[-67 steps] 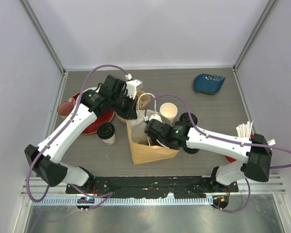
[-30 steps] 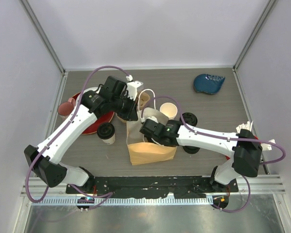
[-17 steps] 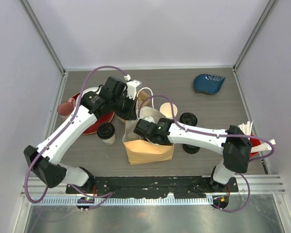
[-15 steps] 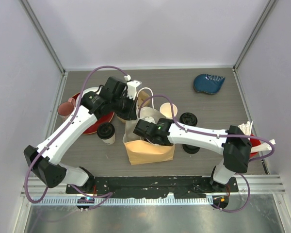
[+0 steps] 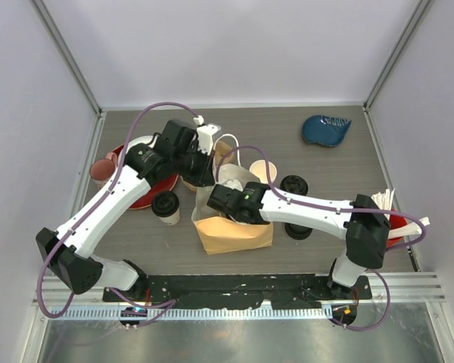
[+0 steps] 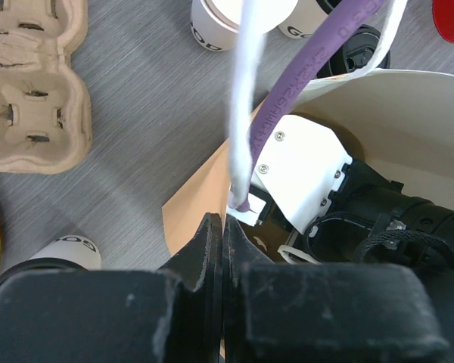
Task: Pack the takeout coffee
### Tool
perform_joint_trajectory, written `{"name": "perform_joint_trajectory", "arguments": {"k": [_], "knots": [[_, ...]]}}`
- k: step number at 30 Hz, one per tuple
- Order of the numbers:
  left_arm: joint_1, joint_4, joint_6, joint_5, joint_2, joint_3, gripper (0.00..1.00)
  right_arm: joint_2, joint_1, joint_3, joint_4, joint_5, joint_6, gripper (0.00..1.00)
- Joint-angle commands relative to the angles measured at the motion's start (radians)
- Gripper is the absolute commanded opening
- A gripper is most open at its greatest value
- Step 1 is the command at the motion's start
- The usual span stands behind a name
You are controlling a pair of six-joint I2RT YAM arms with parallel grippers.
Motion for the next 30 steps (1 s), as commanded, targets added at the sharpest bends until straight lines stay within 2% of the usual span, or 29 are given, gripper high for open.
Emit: {"name": "perform_joint_trajectory", "arguments": {"k": [1,4,7,8,14,16,17,19,22,30], "knots": [[0.002,0.087,-0.006,0.015,-0.055,0.008,0.0,0.061,-0.011,0.029,-0.04,-0.002,-0.009,0.01],[0.002,0.09,-0.001,0.018,-0.052,0.0,0.0,0.061,-0.011,0.033,-0.037,-0.006,-0.01,0.01],[0.001,0.09,0.003,0.016,-0.052,-0.006,0.0,0.042,-0.009,0.039,-0.028,-0.009,-0.004,0.16],[0.002,0.09,0.006,0.016,-0.052,-0.006,0.0,0.033,-0.009,0.042,-0.025,-0.007,-0.001,0.27],[0.002,0.064,0.051,0.005,-0.055,-0.014,0.0,-0.037,-0.011,0.069,-0.019,0.06,0.013,0.43],[0.004,0.055,0.066,0.007,-0.057,-0.017,0.0,-0.054,-0.009,0.067,-0.011,0.076,0.013,0.57],[0.002,0.044,0.071,0.007,-0.057,-0.017,0.0,-0.068,-0.009,0.069,-0.007,0.088,0.013,0.6],[0.002,0.038,0.083,0.007,-0.058,-0.02,0.0,-0.079,-0.009,0.067,-0.001,0.097,0.014,0.8],[0.002,0.032,0.095,0.008,-0.055,-0.019,0.0,-0.103,-0.008,0.064,0.015,0.109,0.013,0.85],[0.002,0.006,0.138,0.025,-0.049,-0.015,0.0,-0.169,0.029,0.067,0.085,0.188,-0.035,0.86]]}}
